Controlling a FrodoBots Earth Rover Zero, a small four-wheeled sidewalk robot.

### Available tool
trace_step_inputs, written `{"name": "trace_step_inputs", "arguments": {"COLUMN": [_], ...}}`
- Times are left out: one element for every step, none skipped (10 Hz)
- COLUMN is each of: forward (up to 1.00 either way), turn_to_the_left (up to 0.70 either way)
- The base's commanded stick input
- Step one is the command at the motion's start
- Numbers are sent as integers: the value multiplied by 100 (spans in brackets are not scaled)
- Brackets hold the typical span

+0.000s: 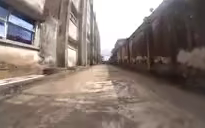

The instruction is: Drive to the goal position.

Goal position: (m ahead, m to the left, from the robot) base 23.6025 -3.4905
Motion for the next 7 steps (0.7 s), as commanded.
{"name": "trace_step_inputs", "arguments": {"forward": [100, 100, 100, 100, 100, 100, 100], "turn_to_the_left": [0, 0, 0, 0, 0, 0, 0]}}
